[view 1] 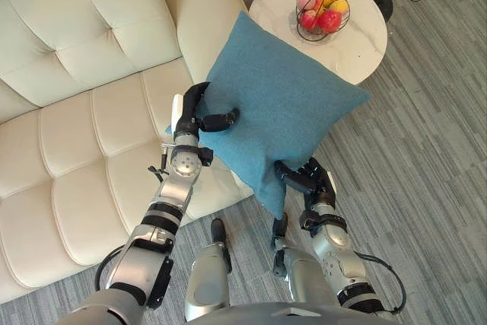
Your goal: Pick up cushions and gather them together orderly.
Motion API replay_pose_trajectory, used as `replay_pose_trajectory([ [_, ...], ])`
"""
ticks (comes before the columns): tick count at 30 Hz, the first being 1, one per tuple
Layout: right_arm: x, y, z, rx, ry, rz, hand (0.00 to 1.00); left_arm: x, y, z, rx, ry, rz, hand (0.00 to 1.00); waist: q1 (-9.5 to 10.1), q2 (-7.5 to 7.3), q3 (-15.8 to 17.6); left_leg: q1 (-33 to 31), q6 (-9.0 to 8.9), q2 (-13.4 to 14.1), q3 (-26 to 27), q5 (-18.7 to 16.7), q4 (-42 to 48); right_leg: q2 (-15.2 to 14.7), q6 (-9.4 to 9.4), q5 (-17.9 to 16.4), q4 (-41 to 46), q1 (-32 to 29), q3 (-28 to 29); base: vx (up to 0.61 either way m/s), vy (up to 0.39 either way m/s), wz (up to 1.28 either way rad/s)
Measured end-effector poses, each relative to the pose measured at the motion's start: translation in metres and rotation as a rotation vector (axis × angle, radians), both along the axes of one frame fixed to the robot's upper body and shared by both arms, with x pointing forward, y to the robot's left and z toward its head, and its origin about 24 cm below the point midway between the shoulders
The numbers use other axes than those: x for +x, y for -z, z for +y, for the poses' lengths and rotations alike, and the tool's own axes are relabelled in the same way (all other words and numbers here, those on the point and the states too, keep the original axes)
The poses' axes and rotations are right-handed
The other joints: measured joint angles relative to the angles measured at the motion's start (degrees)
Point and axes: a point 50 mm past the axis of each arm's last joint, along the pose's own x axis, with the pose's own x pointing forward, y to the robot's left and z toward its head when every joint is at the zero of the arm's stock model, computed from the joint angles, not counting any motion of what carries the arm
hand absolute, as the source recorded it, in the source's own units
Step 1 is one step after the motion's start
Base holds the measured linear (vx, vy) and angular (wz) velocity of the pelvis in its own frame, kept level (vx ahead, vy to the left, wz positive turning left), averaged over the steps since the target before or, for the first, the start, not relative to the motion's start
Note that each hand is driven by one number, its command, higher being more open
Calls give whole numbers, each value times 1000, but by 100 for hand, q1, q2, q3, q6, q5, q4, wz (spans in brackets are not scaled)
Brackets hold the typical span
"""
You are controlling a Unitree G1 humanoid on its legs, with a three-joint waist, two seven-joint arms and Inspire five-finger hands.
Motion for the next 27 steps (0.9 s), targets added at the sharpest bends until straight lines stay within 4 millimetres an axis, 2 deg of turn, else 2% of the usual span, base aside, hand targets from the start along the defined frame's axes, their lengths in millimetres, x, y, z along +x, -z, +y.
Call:
replay_pose_trajectory([
  [3, 6, -5, 1, 3, -5, -22, 0, 1, -2, -2, -34, 14, -2, 0, -4, 1, 0, 24, 12, -44, -78, 40, -64, -19, 22, 63, -160, 115, -84, 17, 30, 16],
  [7, 4, -4, -9, -29, 13, -20, 0, -12, 6, -2, -105, 38, 18, 0, -34, 7, -6, 310, 20, -149, -198, 107, -310, -26, 56, 121, -499, 510, -196, 71, 15, 15],
  [11, -10, 4, -23, -71, 32, 16, 0, -44, 27, -6, -179, 68, 55, 0, -52, 16, -92, 748, 9, -223, -266, 176, -662, -23, 68, 129, -795, 950, -220, 109, 12, 9],
  [13, -16, 6, -26, -98, 28, 23, 0, -53, 34, -7, -206, 67, 70, 0, -67, 37, -108, 880, 3, -222, -349, 182, -718, -8, 66, 127, -856, 1117, -186, 105, 8, 17],
  [14, -23, 8, -27, -128, 13, 32, 0, -67, 41, -6, -239, 62, 86, 0, -96, 46, -179, 1033, 2, -208, -399, 182, -762, 13, 46, 104, -887, 1283, -138, 77, 11, 17],
  [16, -29, 10, -28, -153, 1, 36, 0, -77, 45, -5, -261, 56, 94, 0, -96, 58, -266, 1113, 2, -206, -417, 182, -775, 15, 47, 65, -887, 1365, -136, 57, 4, 10],
  [17, -35, 12, -29, -188, -17, 45, 0, -88, 50, -5, -289, 45, 107, 0, -95, 86, -422, 1160, 2, -210, -470, 182, -788, 14, 35, 21, -887, 1427, -141, 61, 0, 14],
  [20, -46, 16, -33, -254, -42, 65, 0, -108, 57, -6, -341, 29, 129, 0, -93, 196, -617, 1344, 2, -216, -658, 181, -808, 12, 41, -68, -887, 1687, -197, 39, 3, 30],
  [22, -52, 14, -36, -286, -37, 63, 0, -122, 58, -12, -410, 24, 129, 0, -93, 292, -698, 1448, -4, -243, -911, 176, -892, 1, 93, -216, -876, 1932, -466, -33, -21, 65],
  [24, -52, 12, -37, -298, -37, 53, 0, -127, 56, -15, -437, 21, 121, 0, -83, 328, -725, 1435, -8, -247, -1078, 174, -866, 3, 93, -286, -811, 2001, -654, -65, -32, 67],
  [27, -46, -3, -40, -365, -23, -12, 0, -129, 48, -20, -470, 26, 79, 0, 18, 416, -793, 1101, -86, -275, -1554, 212, -598, -57, 95, -586, -349, 1907, -1223, -111, -17, 87],
])
